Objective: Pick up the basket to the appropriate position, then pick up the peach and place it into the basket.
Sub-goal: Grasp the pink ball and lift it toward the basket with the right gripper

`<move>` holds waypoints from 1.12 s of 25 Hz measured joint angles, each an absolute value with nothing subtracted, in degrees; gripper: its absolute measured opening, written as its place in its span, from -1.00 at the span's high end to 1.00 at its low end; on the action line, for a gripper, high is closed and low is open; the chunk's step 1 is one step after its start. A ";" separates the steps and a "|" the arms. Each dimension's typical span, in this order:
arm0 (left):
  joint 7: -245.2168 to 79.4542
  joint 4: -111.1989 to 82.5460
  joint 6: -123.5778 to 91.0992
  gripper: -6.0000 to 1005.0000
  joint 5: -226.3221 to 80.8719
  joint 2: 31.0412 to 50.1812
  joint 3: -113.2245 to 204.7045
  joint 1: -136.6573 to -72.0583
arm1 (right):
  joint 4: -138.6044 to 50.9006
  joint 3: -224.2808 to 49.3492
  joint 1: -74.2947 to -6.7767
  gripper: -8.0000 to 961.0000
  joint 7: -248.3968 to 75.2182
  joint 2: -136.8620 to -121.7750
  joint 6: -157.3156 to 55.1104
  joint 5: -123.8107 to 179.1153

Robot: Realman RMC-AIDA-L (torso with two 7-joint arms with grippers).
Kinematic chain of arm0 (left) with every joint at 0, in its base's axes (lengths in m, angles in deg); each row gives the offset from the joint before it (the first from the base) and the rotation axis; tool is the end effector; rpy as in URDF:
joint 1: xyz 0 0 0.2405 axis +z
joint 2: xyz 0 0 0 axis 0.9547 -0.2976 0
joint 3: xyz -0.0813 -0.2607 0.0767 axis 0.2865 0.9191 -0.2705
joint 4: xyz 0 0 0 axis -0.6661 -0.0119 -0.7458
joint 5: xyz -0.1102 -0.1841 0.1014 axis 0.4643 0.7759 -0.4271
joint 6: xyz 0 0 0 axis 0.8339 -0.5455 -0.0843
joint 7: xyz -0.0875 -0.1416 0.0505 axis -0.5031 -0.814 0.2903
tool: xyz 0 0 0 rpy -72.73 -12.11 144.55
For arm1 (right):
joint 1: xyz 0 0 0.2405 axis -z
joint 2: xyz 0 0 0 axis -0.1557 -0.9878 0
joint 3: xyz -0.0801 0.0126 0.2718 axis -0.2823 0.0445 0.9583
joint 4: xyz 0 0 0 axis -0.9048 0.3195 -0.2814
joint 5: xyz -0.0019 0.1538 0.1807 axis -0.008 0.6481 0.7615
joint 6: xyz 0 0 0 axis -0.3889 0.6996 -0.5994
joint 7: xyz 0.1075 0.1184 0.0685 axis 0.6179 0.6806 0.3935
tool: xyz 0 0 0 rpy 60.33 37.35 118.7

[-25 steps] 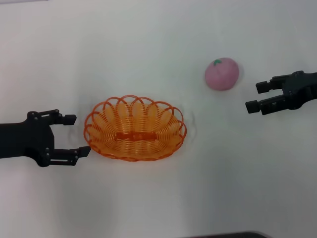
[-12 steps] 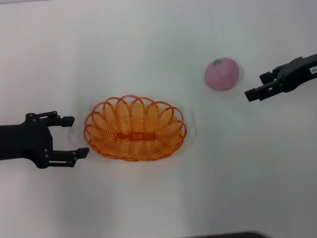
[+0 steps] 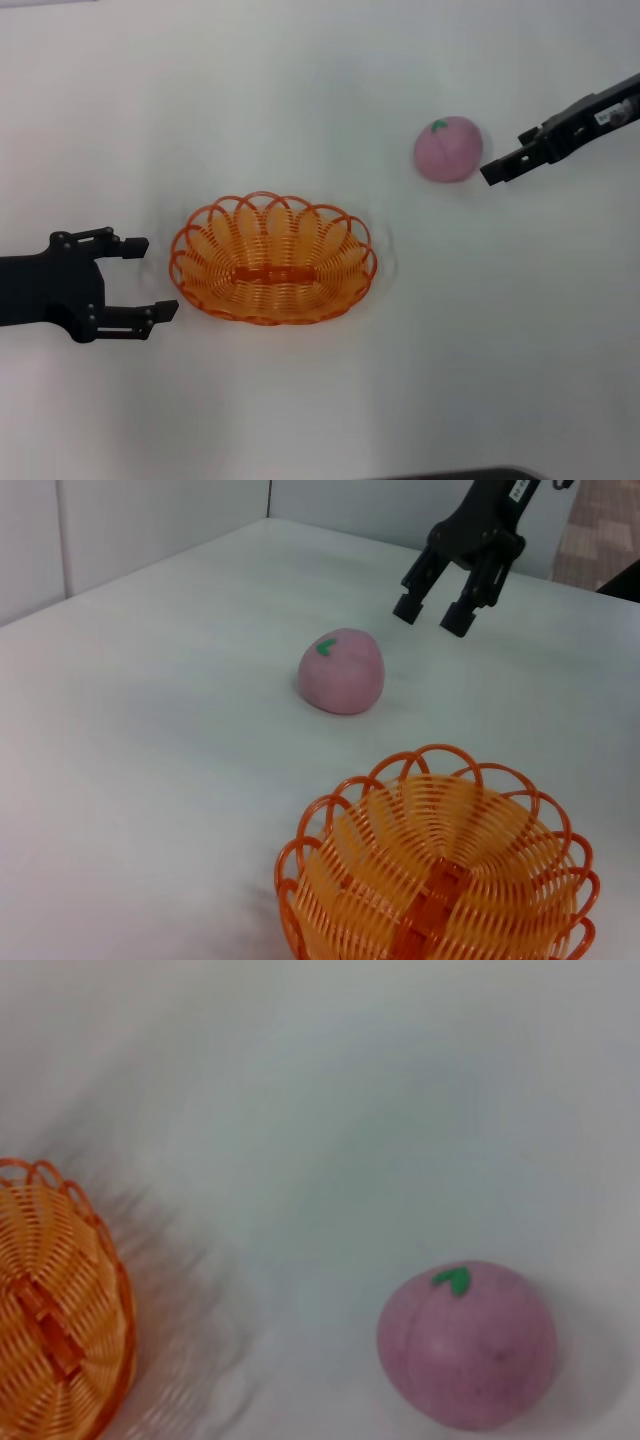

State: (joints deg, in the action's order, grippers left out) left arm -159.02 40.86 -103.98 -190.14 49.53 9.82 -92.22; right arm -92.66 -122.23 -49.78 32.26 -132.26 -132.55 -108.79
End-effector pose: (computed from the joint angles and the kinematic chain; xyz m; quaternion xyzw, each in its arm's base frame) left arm -0.3303 0.3113 -0.0306 -0.9722 -0.1733 -0.1054 0.1167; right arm 0.2959 0.4230 0.0143 -0.8999 0.4071 -0.0643 0.1423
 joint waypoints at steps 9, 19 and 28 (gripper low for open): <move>-159.22 40.86 -103.98 -0.74 -190.11 49.53 9.59 -92.25 | -92.69 -126.66 -51.02 -0.85 33.79 -133.51 -128.71 -108.82; -159.29 40.96 -103.98 -0.74 -190.11 49.53 9.46 -92.29 | -92.75 -131.38 -51.15 -0.84 35.23 -134.81 -124.31 -109.25; -159.29 40.95 -103.90 -0.74 -190.11 49.53 9.46 -92.29 | -92.17 -134.14 -51.14 -0.84 35.49 -135.88 -120.81 -109.25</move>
